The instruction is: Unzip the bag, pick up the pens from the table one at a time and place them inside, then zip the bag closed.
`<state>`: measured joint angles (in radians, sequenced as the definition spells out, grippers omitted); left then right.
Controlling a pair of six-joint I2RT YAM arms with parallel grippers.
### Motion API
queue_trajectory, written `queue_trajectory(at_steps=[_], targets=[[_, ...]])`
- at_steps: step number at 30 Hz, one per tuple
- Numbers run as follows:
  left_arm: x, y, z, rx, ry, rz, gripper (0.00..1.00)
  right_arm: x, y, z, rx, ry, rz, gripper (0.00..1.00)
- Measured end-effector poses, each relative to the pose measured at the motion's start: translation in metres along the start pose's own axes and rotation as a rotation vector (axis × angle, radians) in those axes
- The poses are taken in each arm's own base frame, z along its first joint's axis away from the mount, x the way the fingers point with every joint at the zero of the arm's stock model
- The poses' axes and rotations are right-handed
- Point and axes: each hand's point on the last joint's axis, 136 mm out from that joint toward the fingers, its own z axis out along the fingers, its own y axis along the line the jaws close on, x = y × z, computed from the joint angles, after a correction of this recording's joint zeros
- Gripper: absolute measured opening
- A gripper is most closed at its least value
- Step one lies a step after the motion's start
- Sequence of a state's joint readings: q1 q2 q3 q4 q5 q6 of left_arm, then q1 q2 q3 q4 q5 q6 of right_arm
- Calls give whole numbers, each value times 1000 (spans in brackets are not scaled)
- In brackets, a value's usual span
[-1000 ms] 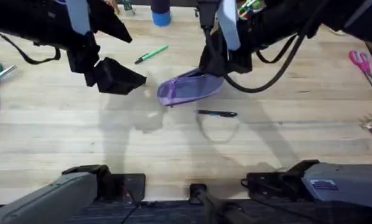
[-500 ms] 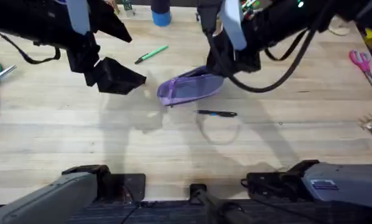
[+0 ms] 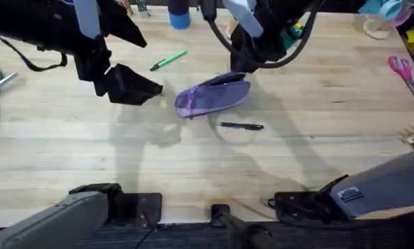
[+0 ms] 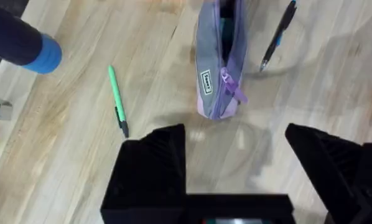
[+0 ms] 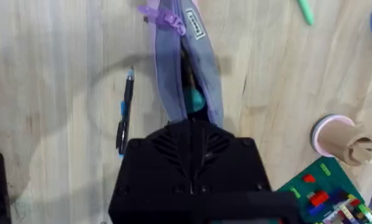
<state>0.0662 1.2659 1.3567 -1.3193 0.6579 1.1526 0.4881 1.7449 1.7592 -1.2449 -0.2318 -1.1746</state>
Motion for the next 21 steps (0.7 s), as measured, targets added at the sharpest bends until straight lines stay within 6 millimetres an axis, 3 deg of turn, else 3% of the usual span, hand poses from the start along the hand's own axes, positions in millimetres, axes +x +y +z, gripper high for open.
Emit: queue_trajectory(at_steps=[10,21], targets=[[0,0,0,1,0,-1,995,-5,-6,9,1,0,-27,29],[0,0,0,1,0,-1,995,-6,2,58,-128,45,-38,30]])
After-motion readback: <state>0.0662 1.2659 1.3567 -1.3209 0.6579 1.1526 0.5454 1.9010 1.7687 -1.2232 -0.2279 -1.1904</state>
